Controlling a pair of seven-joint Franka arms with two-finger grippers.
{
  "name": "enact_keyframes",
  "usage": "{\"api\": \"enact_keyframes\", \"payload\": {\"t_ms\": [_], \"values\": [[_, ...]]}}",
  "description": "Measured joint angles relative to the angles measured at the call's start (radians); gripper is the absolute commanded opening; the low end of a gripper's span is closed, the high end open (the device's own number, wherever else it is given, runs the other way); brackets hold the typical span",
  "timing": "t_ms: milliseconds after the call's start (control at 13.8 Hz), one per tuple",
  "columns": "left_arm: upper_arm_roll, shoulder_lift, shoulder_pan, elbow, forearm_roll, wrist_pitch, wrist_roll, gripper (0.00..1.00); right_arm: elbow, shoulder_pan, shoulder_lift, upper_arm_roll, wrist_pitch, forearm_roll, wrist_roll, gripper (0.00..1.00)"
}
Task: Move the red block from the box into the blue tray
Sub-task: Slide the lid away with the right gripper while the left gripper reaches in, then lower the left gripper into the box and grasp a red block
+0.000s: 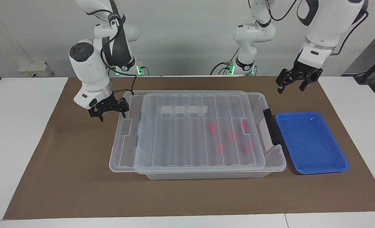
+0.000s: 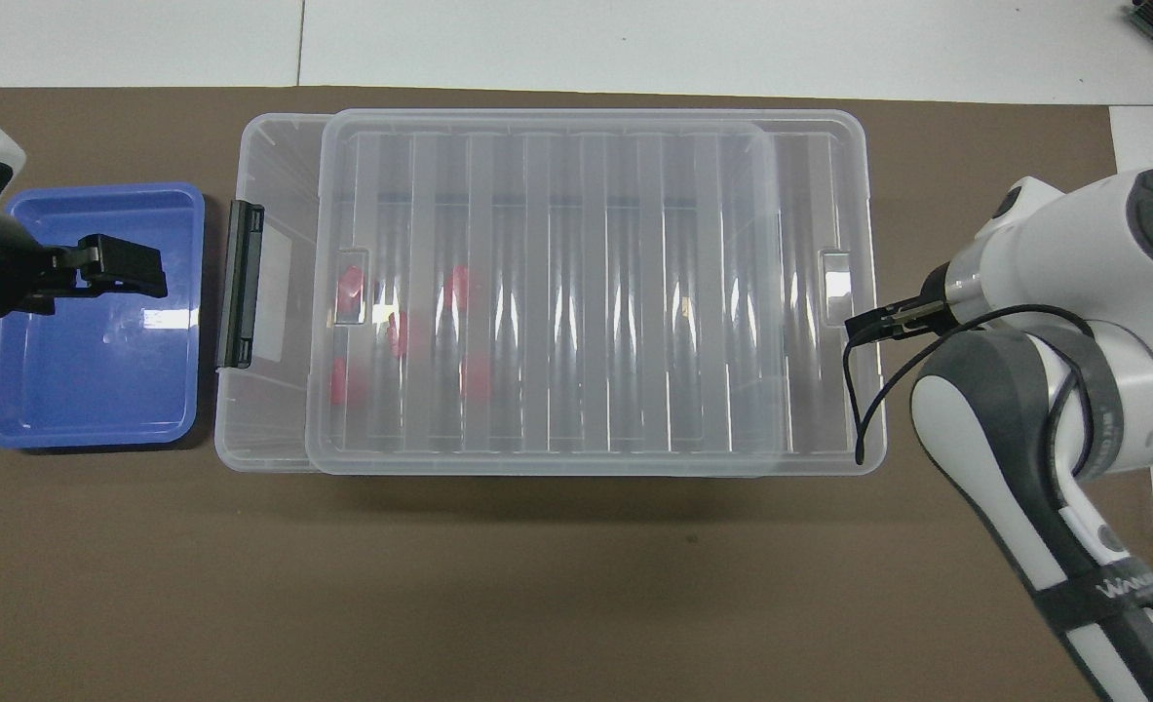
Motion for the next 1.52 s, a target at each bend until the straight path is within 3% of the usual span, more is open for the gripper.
{"api": "enact_keyframes", "payload": {"t_ms": [435, 798, 1088, 1523], "values": [[-0.007, 0.006, -0.115, -0.098, 0.0, 0.181, -0.157, 1.0, -0.001, -0.08, 0.0, 0.0, -0.018, 0.0, -0.247, 1.0], [-0.009, 0.108, -0.2, -0.104, 0.057, 0.28, -0.304, 1.0, -0.001, -0.133, 0.0, -0.001, -0.02, -0.001, -0.413, 1.0], [-0.009, 0.176, -0.224, -0.129, 0.059, 0.354, -0.338, 1.0, -0.001, -0.158, 0.0, -0.002, -0.02, -0.002, -0.496, 1.0], [-0.009, 0.182, -0.238, -0.24, 0.06, 0.443, -0.361, 1.0, -0.001, -0.182, 0.0, -0.002, -0.02, -0.003, -0.556, 1.0]]}}
